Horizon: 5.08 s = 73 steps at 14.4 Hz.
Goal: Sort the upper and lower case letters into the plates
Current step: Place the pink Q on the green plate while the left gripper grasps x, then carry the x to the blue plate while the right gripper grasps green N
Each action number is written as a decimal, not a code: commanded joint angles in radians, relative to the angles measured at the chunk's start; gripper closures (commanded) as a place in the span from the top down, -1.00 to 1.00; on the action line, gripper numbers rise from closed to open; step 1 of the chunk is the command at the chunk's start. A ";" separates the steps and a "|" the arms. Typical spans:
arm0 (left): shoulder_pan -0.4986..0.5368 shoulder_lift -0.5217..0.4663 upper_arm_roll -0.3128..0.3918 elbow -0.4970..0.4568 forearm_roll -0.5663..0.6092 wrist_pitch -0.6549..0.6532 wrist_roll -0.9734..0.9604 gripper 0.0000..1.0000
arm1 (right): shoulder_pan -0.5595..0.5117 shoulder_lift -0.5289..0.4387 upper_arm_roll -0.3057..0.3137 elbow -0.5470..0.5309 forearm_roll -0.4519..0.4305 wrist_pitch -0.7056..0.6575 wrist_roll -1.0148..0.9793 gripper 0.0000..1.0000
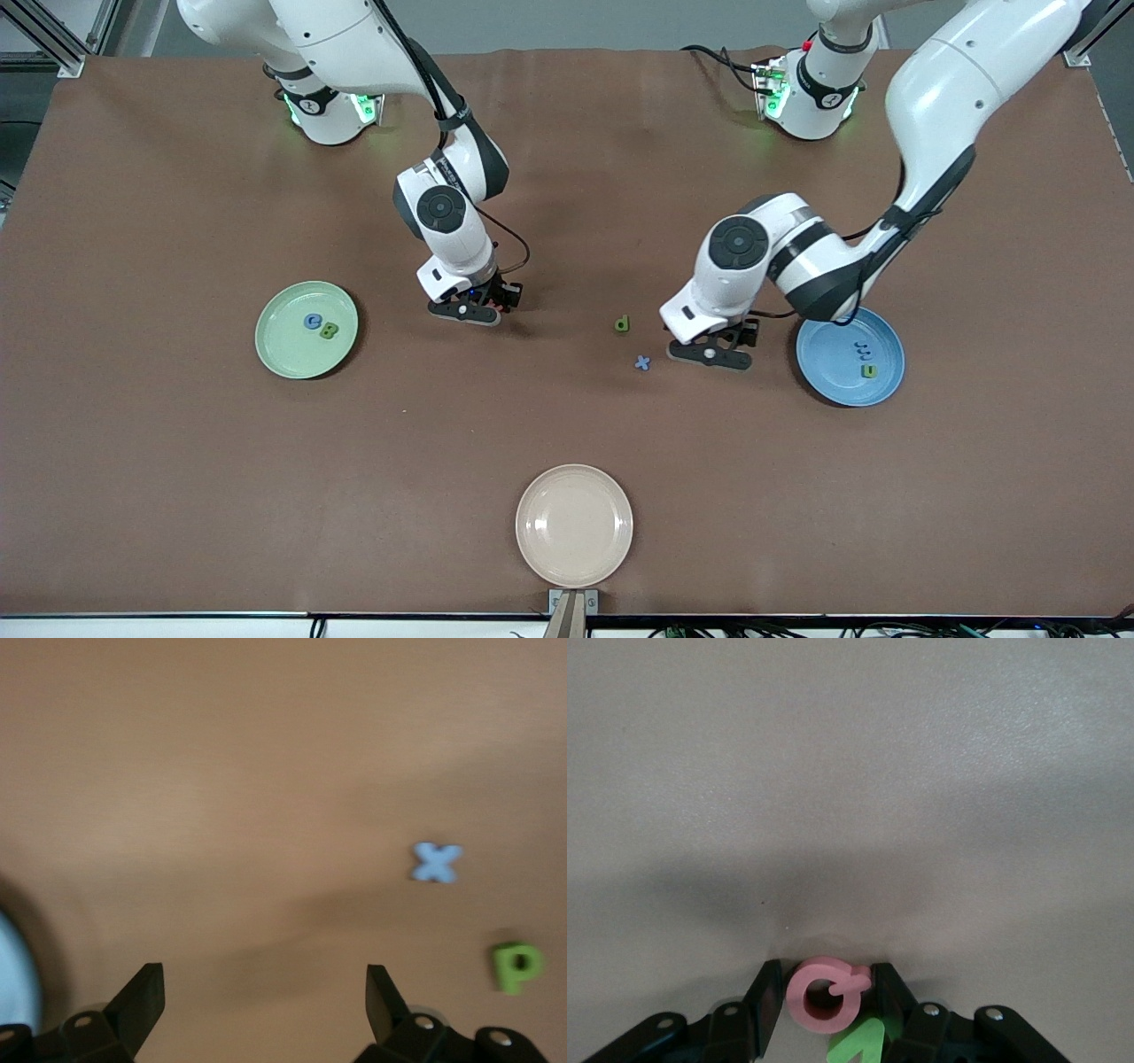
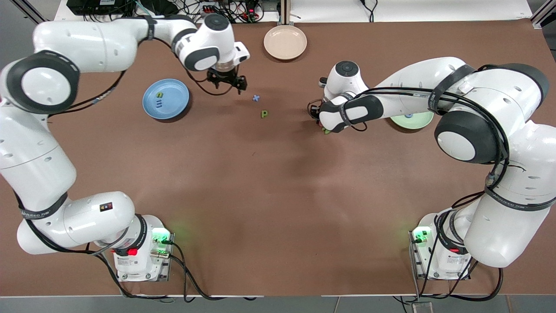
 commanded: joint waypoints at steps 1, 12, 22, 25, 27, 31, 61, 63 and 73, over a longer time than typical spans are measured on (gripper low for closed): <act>-0.044 0.073 0.015 0.085 -0.029 -0.010 -0.004 1.00 | -0.026 0.013 0.003 -0.003 -0.001 0.009 -0.007 -0.76; -0.207 0.183 0.147 0.195 -0.084 0.112 -0.008 1.00 | -0.377 -0.205 0.000 0.002 -0.003 -0.383 -0.506 -1.00; -0.247 0.202 0.179 0.215 -0.089 0.151 -0.006 0.40 | -0.742 -0.213 0.002 -0.078 -0.076 -0.299 -1.033 -0.99; -0.254 0.202 0.195 0.215 -0.090 0.152 -0.006 0.30 | -0.762 -0.174 0.002 -0.108 -0.076 -0.221 -1.064 -0.99; -0.268 0.202 0.213 0.227 -0.090 0.156 -0.006 0.22 | -0.769 -0.162 0.002 -0.121 -0.076 -0.198 -1.068 -0.94; -0.281 0.202 0.219 0.234 -0.092 0.156 -0.008 -0.07 | -0.769 -0.160 0.002 -0.119 -0.076 -0.210 -1.067 1.00; 0.560 0.064 -0.247 -0.173 0.224 -0.111 0.210 -0.81 | 0.012 -0.050 0.005 -0.093 -0.050 -0.006 0.772 0.52; 0.613 0.073 -0.247 -0.190 0.282 -0.087 0.248 -0.81 | 0.021 -0.032 0.006 -0.081 -0.050 0.003 0.786 0.49; 0.729 0.094 -0.199 -0.282 0.330 0.008 0.342 -0.78 | 0.020 -0.033 0.000 -0.070 -0.098 -0.018 0.763 -1.00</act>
